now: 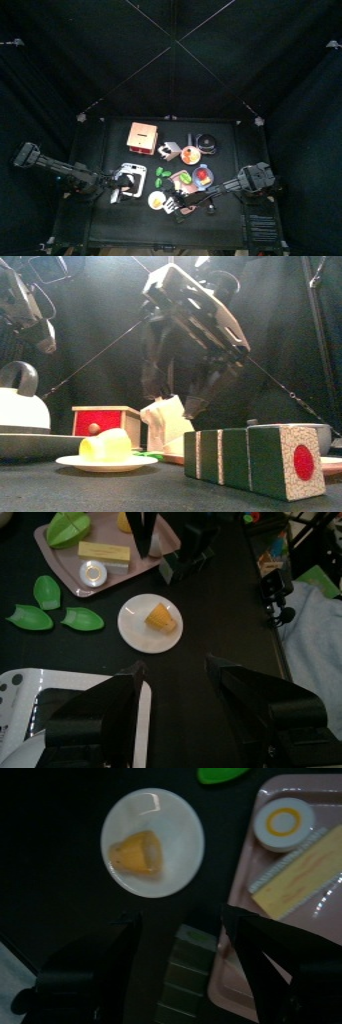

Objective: Grab corn bottom

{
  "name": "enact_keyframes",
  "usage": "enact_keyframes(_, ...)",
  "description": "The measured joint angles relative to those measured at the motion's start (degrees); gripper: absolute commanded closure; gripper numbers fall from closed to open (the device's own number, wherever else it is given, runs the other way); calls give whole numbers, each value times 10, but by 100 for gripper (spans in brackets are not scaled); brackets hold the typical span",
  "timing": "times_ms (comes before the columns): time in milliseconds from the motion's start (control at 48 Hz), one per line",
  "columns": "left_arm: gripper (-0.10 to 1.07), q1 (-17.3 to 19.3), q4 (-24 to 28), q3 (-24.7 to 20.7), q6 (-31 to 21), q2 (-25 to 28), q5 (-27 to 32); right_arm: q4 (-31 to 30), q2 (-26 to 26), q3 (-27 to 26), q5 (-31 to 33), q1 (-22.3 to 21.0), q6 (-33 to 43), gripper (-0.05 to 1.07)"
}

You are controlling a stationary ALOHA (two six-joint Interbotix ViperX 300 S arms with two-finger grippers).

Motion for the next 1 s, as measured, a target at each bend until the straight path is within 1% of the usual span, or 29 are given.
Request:
enact_keyframes(146,10,-1,0,0,0,1,-1,-26,25,-42,28,4,0,8)
enact_keyframes(250,10,-1,-1,1,-1,1,-1,-41,38,-61,52,5,0,8)
enact_keyframes(562,10,-1,-1,3,-1,2,-1,-59,75,-88,64,4,1,8)
enact_keyframes(750,10,-1,0,4,-1,2,-1,-82,91,-106,85,4,-1,8)
enact_keyframes(1000,10,-1,-1,6,-1,1,-1,-88,105,-113,88,4,-1,8)
